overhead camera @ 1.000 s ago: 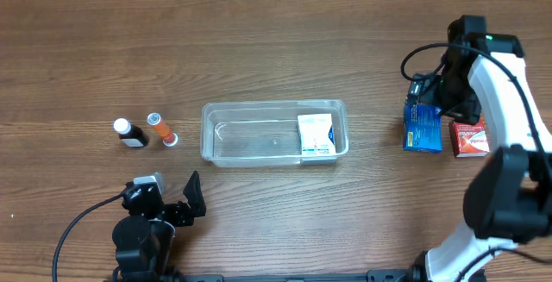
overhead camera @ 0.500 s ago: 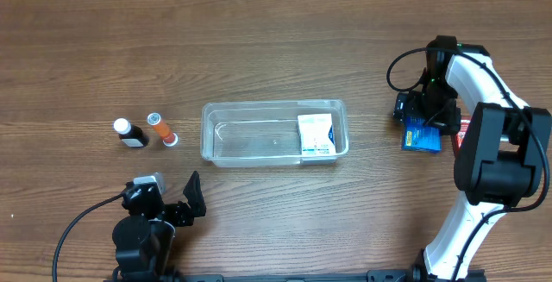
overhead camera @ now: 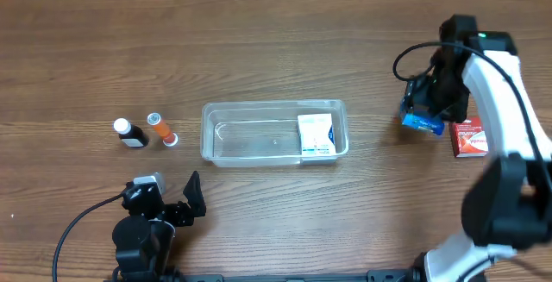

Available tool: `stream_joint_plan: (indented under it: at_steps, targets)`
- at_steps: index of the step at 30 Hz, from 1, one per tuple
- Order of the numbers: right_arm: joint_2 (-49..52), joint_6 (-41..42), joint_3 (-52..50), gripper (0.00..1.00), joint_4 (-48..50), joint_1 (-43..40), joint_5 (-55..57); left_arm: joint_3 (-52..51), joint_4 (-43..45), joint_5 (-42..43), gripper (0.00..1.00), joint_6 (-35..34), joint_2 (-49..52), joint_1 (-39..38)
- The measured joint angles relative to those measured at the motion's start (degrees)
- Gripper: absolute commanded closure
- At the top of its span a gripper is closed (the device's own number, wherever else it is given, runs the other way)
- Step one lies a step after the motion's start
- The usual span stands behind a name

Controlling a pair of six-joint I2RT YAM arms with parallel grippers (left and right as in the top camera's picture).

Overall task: Pack container
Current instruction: 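Move the right gripper back and grasp the blue box, then place the blue box in the container left of the white box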

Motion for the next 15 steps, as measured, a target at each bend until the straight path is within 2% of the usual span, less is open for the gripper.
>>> stream_joint_plan:
  at_steps: [5, 15]
  targets:
    - [-12.04, 1.99, 0.79, 0.26, -0.76, 9.38, -0.15, 0.00, -0.02, -0.02, 0.00, 0.00, 0.00, 0.00]
    - [-13.27, 6.71, 0.81, 0.27, 2.99, 26.60, -0.39, 0.00, -0.02, 0.00, 0.00, 0.00, 0.00, 0.00]
